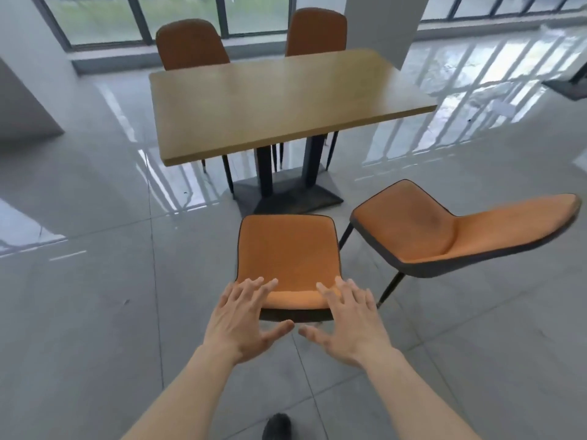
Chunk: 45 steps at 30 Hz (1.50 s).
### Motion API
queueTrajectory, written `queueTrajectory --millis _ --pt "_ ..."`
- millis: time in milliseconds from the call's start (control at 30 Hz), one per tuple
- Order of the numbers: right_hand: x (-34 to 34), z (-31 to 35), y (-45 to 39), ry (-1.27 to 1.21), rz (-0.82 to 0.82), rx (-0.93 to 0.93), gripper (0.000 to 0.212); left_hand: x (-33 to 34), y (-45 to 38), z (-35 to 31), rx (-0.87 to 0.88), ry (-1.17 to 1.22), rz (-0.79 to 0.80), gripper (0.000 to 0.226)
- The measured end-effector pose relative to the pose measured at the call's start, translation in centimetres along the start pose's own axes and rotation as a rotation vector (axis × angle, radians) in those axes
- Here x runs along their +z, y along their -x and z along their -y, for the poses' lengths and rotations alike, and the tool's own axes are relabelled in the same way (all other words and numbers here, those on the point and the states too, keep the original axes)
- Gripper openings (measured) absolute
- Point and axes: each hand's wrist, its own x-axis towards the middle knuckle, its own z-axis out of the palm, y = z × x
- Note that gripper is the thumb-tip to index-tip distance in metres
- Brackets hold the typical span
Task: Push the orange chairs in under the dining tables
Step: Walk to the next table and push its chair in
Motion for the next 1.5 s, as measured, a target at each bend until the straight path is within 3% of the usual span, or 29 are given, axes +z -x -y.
queueTrajectory --millis 367,500,800,1500 --pt "3.0 -3.9 -4.0 -0.047 -0.048 -0.139 0.098 3.2 -0.5 -1.1 -0.164 -0.018 -0.134 0.09" --pt "3.2 -4.2 -5.0 -0.06 -0.043 -0.193 0.086 3.3 -0.7 -1.2 -0.196 -0.029 -0.139 0.083" --pt "1.6 -4.2 -7.4 0.01 -0.021 -0.276 0.08 2.5 -2.4 -0.8 -0.241 -0.014 -0.131 0.078" --pt "-6.2 0.3 -24.1 0.048 -0.06 -0.268 0.079 -4.0 -17.8 7.0 -0.268 -0.01 -0.177 0.086"
